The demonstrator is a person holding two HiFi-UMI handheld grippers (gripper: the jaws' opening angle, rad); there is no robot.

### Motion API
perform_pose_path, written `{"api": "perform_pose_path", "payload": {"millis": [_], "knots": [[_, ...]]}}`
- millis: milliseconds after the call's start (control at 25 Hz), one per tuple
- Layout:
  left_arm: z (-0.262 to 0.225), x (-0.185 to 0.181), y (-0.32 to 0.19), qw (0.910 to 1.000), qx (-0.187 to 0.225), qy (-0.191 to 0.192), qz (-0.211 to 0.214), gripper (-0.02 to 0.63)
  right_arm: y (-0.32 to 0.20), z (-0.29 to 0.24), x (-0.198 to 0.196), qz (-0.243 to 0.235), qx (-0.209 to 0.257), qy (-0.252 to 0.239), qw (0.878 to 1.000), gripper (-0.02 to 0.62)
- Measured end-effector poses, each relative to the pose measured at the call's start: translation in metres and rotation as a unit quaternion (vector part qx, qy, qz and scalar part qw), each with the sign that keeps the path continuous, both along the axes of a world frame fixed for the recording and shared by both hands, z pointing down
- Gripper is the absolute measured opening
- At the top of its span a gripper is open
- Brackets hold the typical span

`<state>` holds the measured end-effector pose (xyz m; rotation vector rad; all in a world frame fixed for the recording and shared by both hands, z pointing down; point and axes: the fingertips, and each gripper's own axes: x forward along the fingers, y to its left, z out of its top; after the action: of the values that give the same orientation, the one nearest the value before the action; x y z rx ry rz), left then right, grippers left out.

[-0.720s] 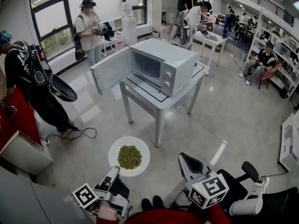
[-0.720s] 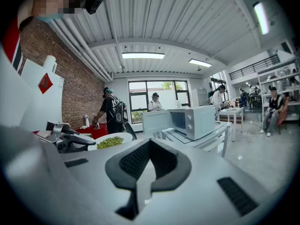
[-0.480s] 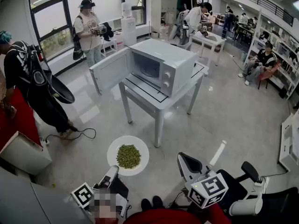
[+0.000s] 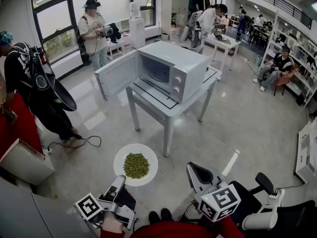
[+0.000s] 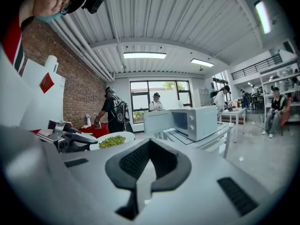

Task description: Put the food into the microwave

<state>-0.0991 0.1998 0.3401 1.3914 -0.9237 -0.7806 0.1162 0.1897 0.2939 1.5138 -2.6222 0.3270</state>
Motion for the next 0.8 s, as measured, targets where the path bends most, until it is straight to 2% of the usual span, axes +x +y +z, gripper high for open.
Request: {"api": "perform_pose_path", "payload": {"millis": [240, 480, 800], "knots": [[0.0, 0.002, -0.009, 1.0, 0.002, -0.003, -0.001, 0.021, -0.003, 0.005, 0.003, 0.001, -0.002, 0.002, 1.0, 0.014], [-0.002, 0.011, -0.021, 0.9999, 0.007, -0.011, -0.005, 0.021, -0.013, 0.007, 0.025, 0.018, -0.008, -0.006, 1.0, 0.014], [-0.015, 0.024, -0.041, 0.9993, 0.026, -0.026, -0.009, 0.021, -0.029, -0.002, 0.05, 0.027, 0.009, -0.005, 1.0, 0.014]]}}
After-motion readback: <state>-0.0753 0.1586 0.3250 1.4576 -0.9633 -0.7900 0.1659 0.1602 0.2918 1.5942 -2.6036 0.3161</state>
